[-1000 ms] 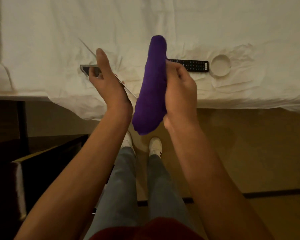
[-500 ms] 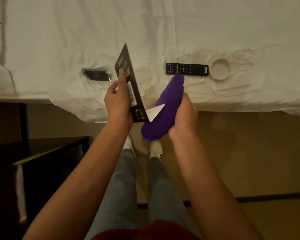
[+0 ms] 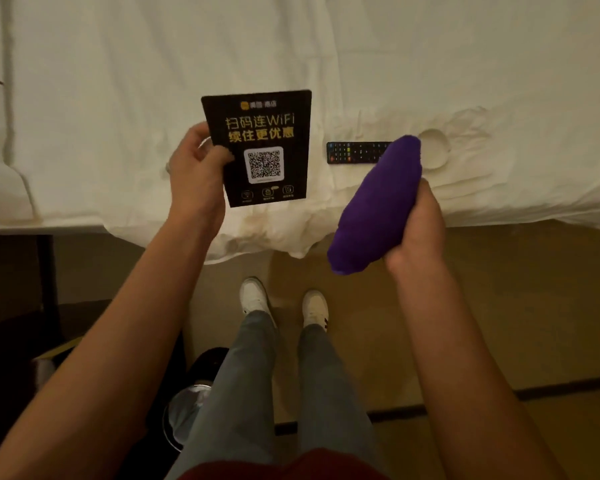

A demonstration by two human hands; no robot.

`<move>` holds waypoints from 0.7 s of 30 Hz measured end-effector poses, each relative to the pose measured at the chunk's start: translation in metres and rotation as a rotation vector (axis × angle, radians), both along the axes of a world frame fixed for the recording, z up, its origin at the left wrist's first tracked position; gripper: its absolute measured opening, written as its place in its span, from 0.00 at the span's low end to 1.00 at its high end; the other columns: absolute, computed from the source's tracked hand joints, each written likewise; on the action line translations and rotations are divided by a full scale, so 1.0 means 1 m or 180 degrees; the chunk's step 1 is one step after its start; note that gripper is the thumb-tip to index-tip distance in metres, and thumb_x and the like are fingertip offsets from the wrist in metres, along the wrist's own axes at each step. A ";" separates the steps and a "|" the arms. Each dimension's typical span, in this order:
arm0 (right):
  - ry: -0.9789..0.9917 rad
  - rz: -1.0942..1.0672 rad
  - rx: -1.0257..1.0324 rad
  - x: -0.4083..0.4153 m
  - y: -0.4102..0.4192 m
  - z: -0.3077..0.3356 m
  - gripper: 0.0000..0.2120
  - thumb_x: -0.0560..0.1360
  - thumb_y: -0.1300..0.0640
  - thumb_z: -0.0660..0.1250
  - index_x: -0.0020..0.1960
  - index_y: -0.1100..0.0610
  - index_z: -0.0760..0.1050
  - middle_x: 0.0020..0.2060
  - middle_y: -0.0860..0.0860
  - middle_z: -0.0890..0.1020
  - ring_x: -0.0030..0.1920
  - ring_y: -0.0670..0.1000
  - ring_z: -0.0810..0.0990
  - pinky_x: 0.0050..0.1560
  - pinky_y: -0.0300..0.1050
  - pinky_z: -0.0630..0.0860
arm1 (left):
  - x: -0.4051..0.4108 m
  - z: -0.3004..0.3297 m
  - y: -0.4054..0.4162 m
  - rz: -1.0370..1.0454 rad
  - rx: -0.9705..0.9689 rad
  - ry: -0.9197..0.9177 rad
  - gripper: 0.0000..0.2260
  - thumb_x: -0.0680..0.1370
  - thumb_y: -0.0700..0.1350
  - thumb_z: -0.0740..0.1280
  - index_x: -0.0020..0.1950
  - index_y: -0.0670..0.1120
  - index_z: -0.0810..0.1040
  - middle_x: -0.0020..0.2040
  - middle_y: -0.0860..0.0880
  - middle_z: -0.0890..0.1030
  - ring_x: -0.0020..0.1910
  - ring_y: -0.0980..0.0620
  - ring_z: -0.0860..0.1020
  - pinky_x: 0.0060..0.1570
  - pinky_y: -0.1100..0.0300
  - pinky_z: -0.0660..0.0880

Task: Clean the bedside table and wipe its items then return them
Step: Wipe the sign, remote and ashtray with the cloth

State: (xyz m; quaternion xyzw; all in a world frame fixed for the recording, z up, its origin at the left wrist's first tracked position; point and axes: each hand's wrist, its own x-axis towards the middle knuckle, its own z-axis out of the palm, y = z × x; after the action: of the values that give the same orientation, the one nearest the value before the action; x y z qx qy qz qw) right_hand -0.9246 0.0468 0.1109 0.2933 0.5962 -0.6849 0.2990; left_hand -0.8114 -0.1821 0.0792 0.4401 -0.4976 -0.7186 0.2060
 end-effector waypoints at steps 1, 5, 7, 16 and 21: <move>-0.0021 -0.0037 0.0065 0.003 0.003 -0.003 0.09 0.77 0.48 0.69 0.41 0.48 0.85 0.41 0.48 0.88 0.42 0.51 0.88 0.39 0.47 0.83 | -0.006 -0.003 0.001 -0.0067 -0.0032 -0.0105 0.17 0.72 0.29 0.60 0.54 0.43 0.80 0.45 0.48 0.86 0.48 0.48 0.85 0.44 0.56 0.82; -0.0039 -0.0017 0.0203 0.019 0.014 -0.017 0.08 0.77 0.49 0.70 0.41 0.48 0.85 0.41 0.48 0.88 0.41 0.50 0.88 0.38 0.47 0.83 | -0.023 -0.019 -0.002 -0.0228 -0.0039 -0.0321 0.18 0.71 0.27 0.58 0.51 0.42 0.80 0.41 0.51 0.86 0.42 0.55 0.86 0.39 0.61 0.81; -0.0062 0.0021 0.0232 0.024 0.016 -0.023 0.08 0.76 0.49 0.70 0.42 0.48 0.85 0.41 0.48 0.88 0.41 0.50 0.88 0.39 0.47 0.84 | -0.028 -0.026 -0.004 -0.0277 -0.0050 -0.0388 0.18 0.71 0.27 0.58 0.49 0.44 0.81 0.40 0.53 0.86 0.41 0.55 0.86 0.38 0.62 0.82; -0.0139 0.0293 0.0268 0.001 0.010 -0.040 0.06 0.73 0.49 0.71 0.44 0.49 0.85 0.43 0.49 0.87 0.45 0.52 0.87 0.47 0.52 0.83 | -0.027 -0.053 0.000 0.0015 -0.0098 -0.0842 0.18 0.73 0.29 0.57 0.46 0.48 0.80 0.38 0.57 0.85 0.41 0.61 0.84 0.39 0.69 0.78; -0.0153 0.0555 0.0221 -0.031 0.022 -0.042 0.06 0.74 0.49 0.70 0.45 0.49 0.84 0.42 0.49 0.87 0.42 0.50 0.86 0.43 0.47 0.82 | -0.023 -0.051 0.008 0.0166 -0.0251 -0.1094 0.15 0.72 0.31 0.60 0.47 0.48 0.79 0.41 0.57 0.84 0.44 0.59 0.83 0.46 0.64 0.77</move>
State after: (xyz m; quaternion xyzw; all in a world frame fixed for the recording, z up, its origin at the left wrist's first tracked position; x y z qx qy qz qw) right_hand -0.9558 0.0686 0.0687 0.2668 0.6356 -0.6279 0.3614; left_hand -0.8346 -0.1746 0.0283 0.5607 -0.5417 -0.6071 0.1535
